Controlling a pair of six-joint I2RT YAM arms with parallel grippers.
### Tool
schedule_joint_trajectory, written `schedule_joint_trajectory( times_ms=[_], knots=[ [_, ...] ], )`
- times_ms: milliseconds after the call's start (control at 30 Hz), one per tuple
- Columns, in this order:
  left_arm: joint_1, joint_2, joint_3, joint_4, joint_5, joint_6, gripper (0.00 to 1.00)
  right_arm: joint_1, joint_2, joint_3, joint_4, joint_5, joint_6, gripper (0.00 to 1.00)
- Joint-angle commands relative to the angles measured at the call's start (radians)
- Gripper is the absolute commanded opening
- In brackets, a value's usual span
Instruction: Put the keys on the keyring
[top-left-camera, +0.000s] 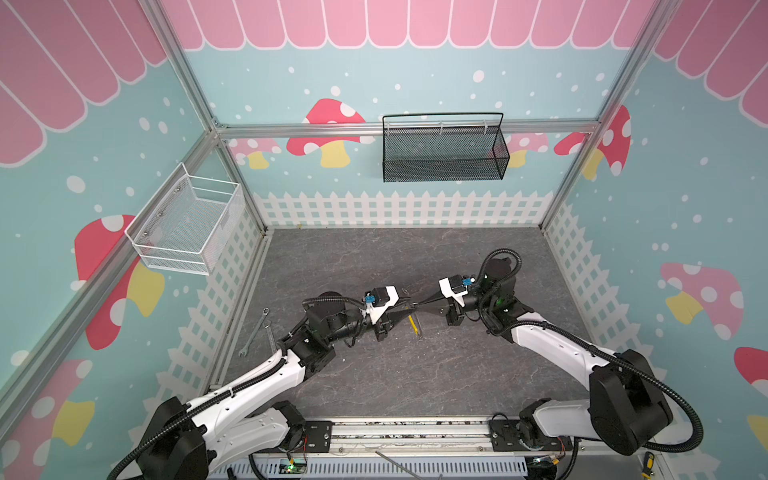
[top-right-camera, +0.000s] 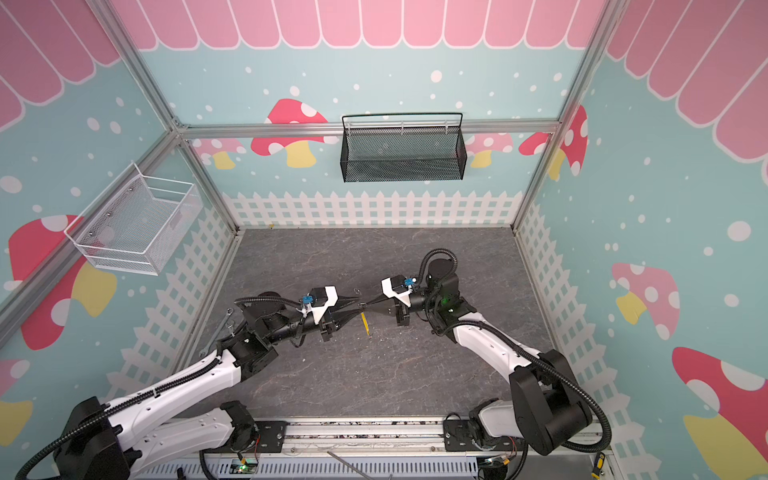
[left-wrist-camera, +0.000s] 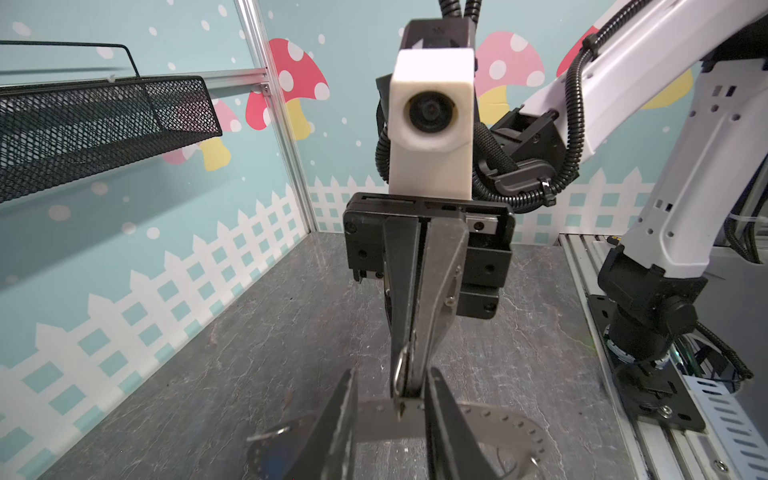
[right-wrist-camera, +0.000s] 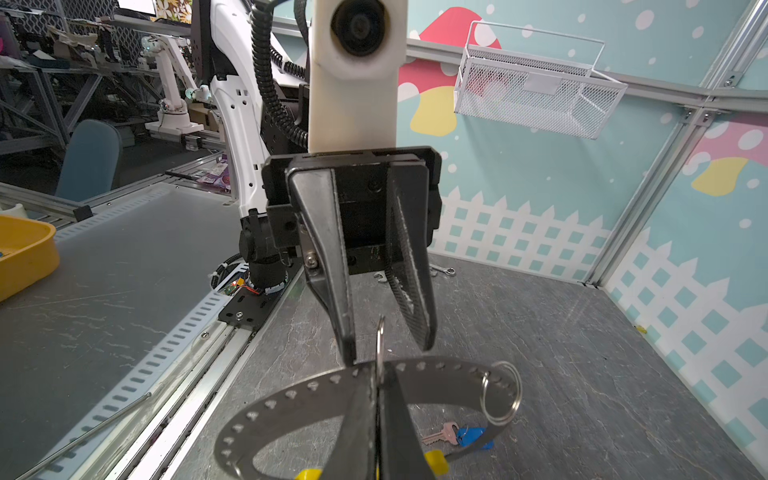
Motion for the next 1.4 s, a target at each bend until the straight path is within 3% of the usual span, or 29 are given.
schedule_joint_trajectory(
  times_ms=[0, 167, 467, 867, 1267, 1367],
  knots=[
    [0.006, -0.022, -0.008, -0.037, -0.012, 0.030, 0.23, 0.008, -0.016, 0.019, 0.040, -0.011, 0.002, 0.02],
    [0.006, 0.001, 0.012, -0.048, 0.015, 0.035, 0.16, 0.008, -0.012, 0.020, 0.048, -0.014, 0.009, 0.02],
    [0.006, 0.037, 0.037, -0.047, 0.046, 0.043, 0.15, 0.008, -0.010, 0.017, 0.050, -0.023, 0.014, 0.03],
    [0.005, 0.037, 0.058, -0.066, 0.063, 0.054, 0.07, 0.008, 0.011, 0.022, 0.026, -0.033, 0.001, 0.04],
    [0.000, 0.050, 0.078, -0.099, 0.061, 0.081, 0.11, 0.011, 0.022, 0.037, -0.044, -0.027, -0.061, 0.05],
    [0.000, 0.055, 0.080, -0.099, 0.062, 0.084, 0.09, 0.011, 0.021, 0.041, -0.045, -0.032, -0.060, 0.06]
  ],
)
